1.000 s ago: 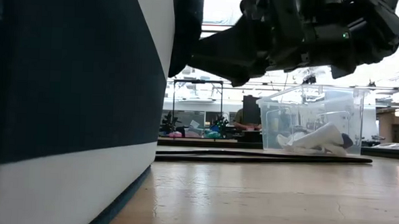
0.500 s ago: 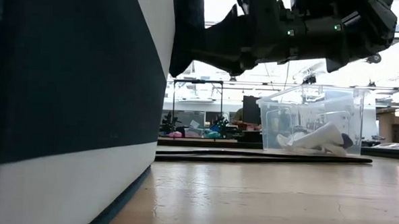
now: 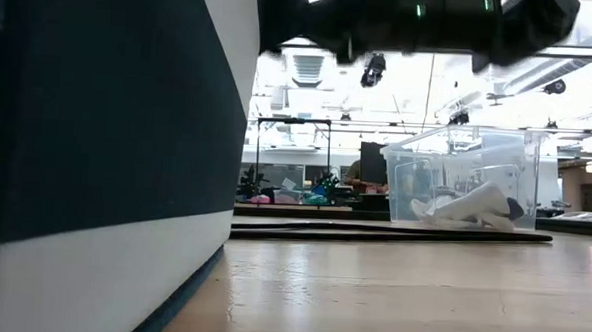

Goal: Pick & Place Cloths
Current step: Put the blue shirt into the blue laundry bin

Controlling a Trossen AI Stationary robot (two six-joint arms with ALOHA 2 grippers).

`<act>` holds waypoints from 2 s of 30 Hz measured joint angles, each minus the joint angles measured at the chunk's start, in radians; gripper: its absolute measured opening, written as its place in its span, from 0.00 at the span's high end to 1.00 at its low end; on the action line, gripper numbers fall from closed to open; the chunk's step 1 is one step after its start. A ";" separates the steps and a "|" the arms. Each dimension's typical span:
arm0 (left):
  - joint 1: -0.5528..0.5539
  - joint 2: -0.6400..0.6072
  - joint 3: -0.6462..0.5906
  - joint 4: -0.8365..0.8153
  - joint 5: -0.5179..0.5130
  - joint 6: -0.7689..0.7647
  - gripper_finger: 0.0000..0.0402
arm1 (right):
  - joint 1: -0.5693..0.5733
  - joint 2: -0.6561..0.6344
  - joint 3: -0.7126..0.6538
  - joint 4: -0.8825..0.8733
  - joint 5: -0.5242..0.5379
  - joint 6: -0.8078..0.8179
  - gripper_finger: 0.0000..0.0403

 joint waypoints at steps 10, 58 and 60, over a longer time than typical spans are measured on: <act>0.000 0.003 0.000 0.000 0.000 0.000 0.56 | -0.006 -0.152 0.361 -0.657 -0.167 -0.078 0.98; 0.000 0.007 0.000 0.007 0.000 0.000 0.56 | 0.031 0.341 1.561 -1.532 -0.907 0.110 0.69; 0.000 0.007 0.000 0.007 0.000 0.000 0.56 | 0.031 0.335 1.561 -1.570 -0.908 0.089 0.63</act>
